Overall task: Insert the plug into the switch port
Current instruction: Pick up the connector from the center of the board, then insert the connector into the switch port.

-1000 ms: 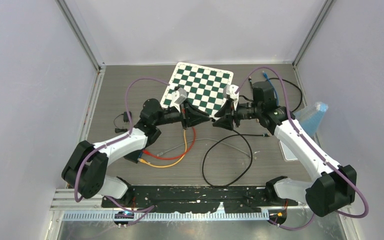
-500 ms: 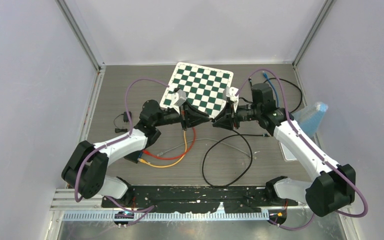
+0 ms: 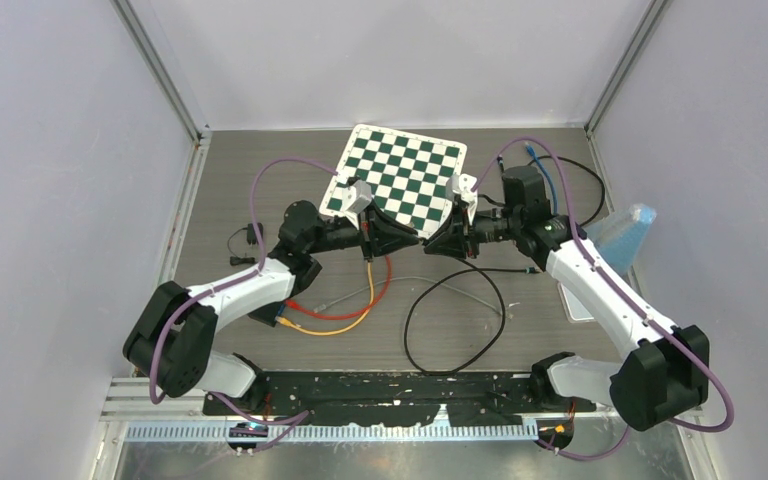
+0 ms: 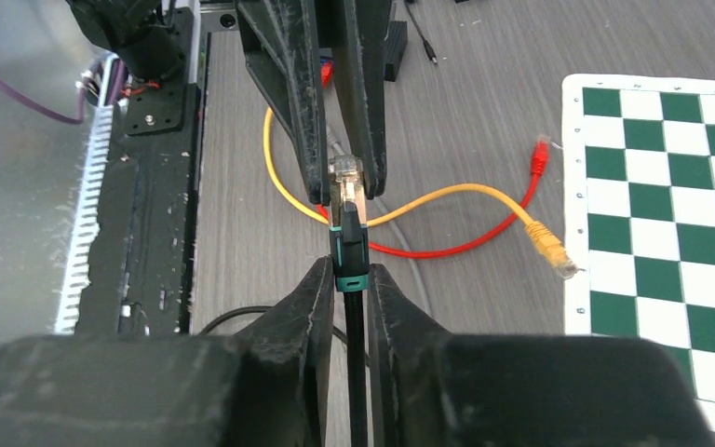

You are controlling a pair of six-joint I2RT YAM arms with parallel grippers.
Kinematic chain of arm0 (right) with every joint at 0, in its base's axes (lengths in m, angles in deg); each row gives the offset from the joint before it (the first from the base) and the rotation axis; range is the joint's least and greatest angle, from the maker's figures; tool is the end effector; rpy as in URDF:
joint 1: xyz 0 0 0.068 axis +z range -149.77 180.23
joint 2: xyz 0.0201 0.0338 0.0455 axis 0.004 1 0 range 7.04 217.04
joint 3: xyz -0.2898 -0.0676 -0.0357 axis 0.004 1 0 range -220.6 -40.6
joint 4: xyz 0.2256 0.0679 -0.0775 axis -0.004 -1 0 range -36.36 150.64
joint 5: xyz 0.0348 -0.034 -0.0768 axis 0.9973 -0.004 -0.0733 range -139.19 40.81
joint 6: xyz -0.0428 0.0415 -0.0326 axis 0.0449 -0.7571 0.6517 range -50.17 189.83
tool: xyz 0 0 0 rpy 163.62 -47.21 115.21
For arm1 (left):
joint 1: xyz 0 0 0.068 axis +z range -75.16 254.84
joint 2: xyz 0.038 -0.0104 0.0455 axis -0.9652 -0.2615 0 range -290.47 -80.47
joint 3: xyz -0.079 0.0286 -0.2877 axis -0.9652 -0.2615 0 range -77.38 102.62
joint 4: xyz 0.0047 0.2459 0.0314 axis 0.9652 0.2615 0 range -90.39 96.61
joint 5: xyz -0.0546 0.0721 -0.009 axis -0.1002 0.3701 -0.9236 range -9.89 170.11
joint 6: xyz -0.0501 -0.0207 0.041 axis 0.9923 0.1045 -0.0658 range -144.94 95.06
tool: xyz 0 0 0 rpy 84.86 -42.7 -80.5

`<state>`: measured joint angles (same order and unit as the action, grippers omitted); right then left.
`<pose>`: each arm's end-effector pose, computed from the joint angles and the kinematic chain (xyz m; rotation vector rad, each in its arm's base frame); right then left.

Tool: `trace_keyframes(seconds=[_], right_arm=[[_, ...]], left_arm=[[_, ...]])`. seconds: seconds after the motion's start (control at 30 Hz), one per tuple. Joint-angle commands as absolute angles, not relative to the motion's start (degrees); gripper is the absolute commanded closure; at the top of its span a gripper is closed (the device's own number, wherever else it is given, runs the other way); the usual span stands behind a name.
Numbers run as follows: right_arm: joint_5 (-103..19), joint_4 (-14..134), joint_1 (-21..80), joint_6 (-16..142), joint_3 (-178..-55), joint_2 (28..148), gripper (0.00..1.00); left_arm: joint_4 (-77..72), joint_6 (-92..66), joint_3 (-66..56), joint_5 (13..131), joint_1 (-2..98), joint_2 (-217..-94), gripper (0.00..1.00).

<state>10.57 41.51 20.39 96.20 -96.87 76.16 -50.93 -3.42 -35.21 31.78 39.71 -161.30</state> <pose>0.2093 0.1272 0.3395 -1.2933 1.4908 1.0226 0.2210 -0.2052 0.3269 0.9275 1.2889 -1.3614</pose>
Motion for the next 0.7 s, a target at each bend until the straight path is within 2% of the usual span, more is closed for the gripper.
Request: trace_keyframes(seconds=[0.0,0.03,0.13,0.23,0.3,0.37,0.4,0.47,0.63,0.67], right_arm=[[12.33,41.23,20.31,96.67,-98.9,76.28,0.87],[11.89,41.46,20.29,96.7,-98.77,76.11,0.92],[9.85,42.44,20.28,95.82,-98.3,74.78,0.93],[6.89,45.47,20.27,93.95,-97.14,73.09,0.73],[7.21,46.29,20.2,93.64,-96.78,72.43,0.7],[8.39,46.41,20.2,93.46,-96.73,72.29,0.74],[8.82,46.36,20.19,93.31,-96.75,72.36,0.82],[10.11,45.51,20.18,93.77,-96.87,72.91,0.92],[11.33,44.47,20.23,93.92,-97.26,73.65,0.95],[10.39,44.29,20.21,93.83,-97.46,73.57,0.95]], left_arm=[[-55.11,-3.46,-35.62,30.58,39.51,-160.35,1.0],[-55.06,-3.34,-35.7,30.67,39.56,-160.36,1.0],[-54.36,-3.49,-36.0,31.09,39.51,-160.11,1.0],[-54.31,-3.47,-36.23,30.96,39.53,-160.0,1.0],[-54.45,-3.41,-36.3,30.92,39.58,-160.01,1.0],[-54.65,-3.34,-36.21,30.95,39.57,-160.01,1.0],[-54.62,-3.28,-36.18,30.92,39.56,-160.01,1.0],[-54.62,-3.04,-35.91,30.83,39.56,-160.09,1.0],[-54.18,-2.62,-35.69,31.55,39.56,-160.13,1.0],[-53.37,-2.62,-35.62,32.33,39.66,-160.01,0.93]])
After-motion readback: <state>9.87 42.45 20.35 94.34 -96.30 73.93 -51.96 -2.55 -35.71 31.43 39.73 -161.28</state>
